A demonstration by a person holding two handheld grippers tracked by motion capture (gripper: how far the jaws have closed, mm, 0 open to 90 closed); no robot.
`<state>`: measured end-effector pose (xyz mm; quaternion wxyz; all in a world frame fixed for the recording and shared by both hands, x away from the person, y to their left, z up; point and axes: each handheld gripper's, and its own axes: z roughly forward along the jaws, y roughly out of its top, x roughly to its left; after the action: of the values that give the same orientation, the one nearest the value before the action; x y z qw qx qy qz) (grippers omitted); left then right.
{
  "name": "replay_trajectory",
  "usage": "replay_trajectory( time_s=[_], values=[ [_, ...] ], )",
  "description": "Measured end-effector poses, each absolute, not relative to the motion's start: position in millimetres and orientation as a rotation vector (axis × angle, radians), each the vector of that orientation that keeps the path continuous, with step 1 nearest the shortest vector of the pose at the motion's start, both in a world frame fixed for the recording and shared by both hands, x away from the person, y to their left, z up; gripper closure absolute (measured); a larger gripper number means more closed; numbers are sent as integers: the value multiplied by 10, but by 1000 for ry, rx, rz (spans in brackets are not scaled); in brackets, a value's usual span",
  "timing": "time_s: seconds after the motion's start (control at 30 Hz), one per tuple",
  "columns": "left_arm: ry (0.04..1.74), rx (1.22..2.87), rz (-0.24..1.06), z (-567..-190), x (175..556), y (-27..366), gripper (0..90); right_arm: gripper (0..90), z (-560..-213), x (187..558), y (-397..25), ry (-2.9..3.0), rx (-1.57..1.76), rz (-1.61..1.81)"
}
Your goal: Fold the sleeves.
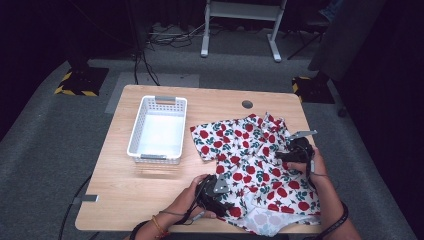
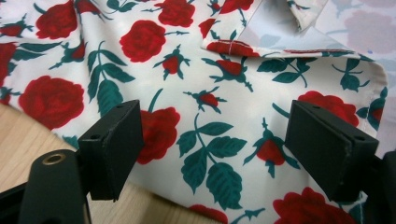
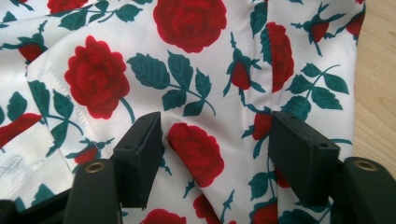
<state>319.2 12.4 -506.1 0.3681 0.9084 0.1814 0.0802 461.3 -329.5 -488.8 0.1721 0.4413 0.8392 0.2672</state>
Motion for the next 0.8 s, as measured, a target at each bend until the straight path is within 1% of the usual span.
replay_trajectory(
  time_s=[0.03, 0.13, 0.27, 0.43, 0.47, 0.5, 0.57, 0.6, 0.8],
  values=[
    [463, 2342, 205, -5050, 3181, 142, 199, 337, -4884, 4606, -3283, 2378, 1250, 749],
    [448, 2356, 259, -5030, 3140, 203, 206, 319, -4851, 4573, -3235, 2368, 1228, 750],
    [473, 2335, 222, -5027, 3150, 306, 213, 304, -4724, 4519, -3129, 2359, 1190, 858],
    [462, 2328, 215, -5064, 3148, 344, 214, 309, -4540, 4491, -2851, 2395, 1096, 943],
    [464, 2326, 196, -5070, 3163, 354, 212, 319, -4485, 4510, -2727, 2402, 1061, 953],
    [474, 2314, 177, -5082, 3179, 362, 212, 319, -4485, 4510, -2727, 2402, 1061, 953],
    [471, 2314, 183, -5082, 3172, 369, 212, 325, -4424, 4561, -2548, 2414, 1029, 958],
    [482, 2310, 186, -5084, 3160, 370, 212, 325, -4424, 4561, -2548, 2414, 1029, 958],
    [461, 2314, 177, -5084, 3159, 387, 213, 333, -4415, 4698, -2243, 2441, 981, 940]
  ],
)
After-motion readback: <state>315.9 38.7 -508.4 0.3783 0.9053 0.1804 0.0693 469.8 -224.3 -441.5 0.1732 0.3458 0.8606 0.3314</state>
